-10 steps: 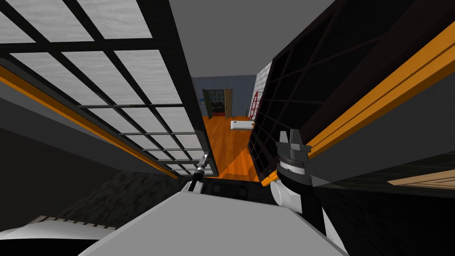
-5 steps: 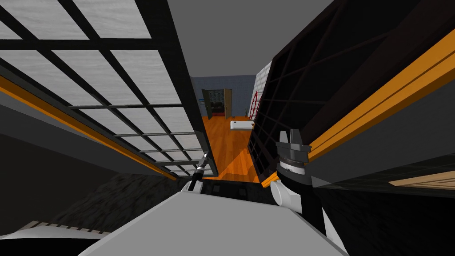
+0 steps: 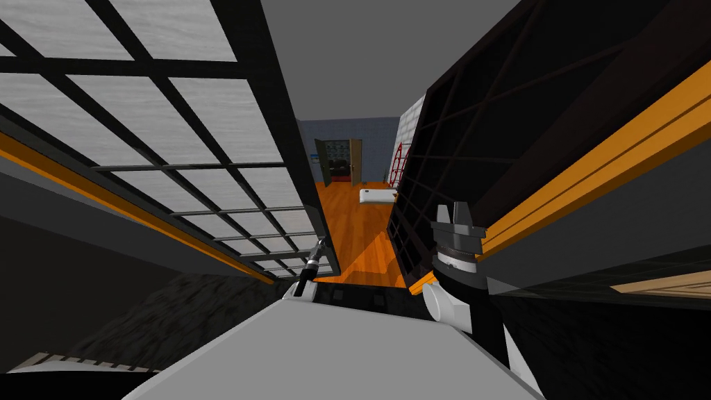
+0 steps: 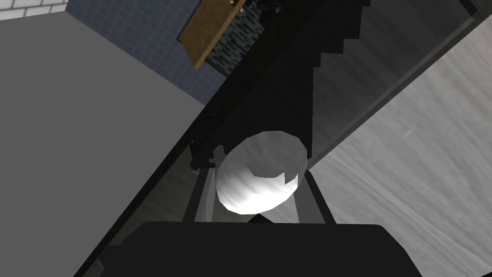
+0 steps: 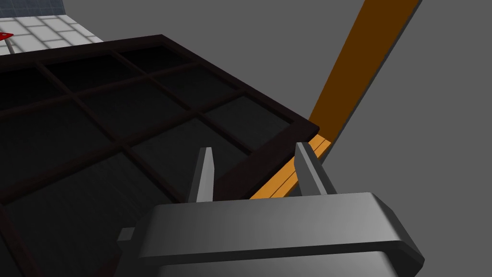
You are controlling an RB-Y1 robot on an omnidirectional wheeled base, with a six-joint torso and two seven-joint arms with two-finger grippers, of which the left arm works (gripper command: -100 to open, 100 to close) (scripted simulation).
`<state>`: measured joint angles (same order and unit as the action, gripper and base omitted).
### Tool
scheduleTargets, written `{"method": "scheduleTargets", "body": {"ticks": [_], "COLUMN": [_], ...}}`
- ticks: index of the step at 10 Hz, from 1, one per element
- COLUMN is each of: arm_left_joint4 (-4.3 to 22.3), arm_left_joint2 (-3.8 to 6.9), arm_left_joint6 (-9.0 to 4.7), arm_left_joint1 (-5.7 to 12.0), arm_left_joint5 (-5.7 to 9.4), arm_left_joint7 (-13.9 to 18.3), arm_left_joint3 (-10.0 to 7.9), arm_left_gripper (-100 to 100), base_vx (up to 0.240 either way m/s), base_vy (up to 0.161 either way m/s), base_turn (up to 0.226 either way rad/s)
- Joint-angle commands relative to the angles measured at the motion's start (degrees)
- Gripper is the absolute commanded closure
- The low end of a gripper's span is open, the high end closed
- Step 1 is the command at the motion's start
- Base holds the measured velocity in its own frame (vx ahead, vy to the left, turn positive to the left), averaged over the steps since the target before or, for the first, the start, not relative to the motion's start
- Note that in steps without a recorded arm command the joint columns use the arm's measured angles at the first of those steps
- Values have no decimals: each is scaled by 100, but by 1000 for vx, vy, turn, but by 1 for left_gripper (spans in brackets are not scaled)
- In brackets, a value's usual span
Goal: Push the door open
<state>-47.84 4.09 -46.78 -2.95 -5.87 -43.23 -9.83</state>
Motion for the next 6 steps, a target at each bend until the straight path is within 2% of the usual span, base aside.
{"method": "scheduleTargets", "body": {"ticks": [1,2,3,5,6], "arm_left_joint4": [119,152,152,223,223], "arm_left_joint2": [43,52,52,64,64], "arm_left_joint6": [-104,-123,-123,-162,-162], "arm_left_joint1": [92,120,120,181,181], "arm_left_joint5": [81,163,163,341,341], "arm_left_joint7": [182,400,410,795,878], "arm_left_joint3": [-67,-68,-68,-70,-70], "arm_left_gripper": [100,100,100,100,100], "base_vx": [42,45,37,46,47], "base_vy": [4,7,6,4,0], "base_turn": [5,-4,-11,-6,2]}}
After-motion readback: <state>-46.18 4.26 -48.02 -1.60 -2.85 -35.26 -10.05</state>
